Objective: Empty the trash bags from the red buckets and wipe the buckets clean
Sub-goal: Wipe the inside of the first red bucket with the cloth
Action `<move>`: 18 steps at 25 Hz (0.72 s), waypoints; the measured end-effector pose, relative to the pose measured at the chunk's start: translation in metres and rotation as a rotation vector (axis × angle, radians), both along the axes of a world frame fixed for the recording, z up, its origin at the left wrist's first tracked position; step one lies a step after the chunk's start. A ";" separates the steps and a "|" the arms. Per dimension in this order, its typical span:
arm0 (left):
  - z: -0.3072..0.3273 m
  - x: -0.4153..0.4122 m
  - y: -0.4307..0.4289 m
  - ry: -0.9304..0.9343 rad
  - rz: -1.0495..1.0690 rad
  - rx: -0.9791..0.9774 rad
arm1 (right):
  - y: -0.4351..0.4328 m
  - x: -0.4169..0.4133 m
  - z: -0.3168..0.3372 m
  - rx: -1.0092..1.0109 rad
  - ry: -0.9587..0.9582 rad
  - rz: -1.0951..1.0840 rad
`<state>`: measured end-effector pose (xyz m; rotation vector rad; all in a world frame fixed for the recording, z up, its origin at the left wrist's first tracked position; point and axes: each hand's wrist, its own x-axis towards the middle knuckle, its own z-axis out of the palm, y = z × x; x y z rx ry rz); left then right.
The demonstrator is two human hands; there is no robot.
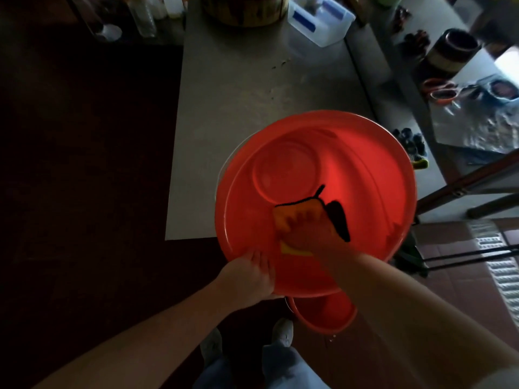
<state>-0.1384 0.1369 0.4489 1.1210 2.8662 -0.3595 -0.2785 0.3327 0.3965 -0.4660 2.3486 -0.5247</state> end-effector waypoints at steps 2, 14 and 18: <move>0.001 0.000 0.002 0.019 -0.014 0.031 | -0.009 0.018 -0.009 0.194 -0.149 0.095; 0.025 0.000 0.005 0.138 -0.073 0.029 | 0.000 0.065 0.080 0.587 0.211 0.168; 0.028 0.001 0.005 0.136 -0.068 0.032 | -0.005 0.087 0.096 0.516 0.147 0.180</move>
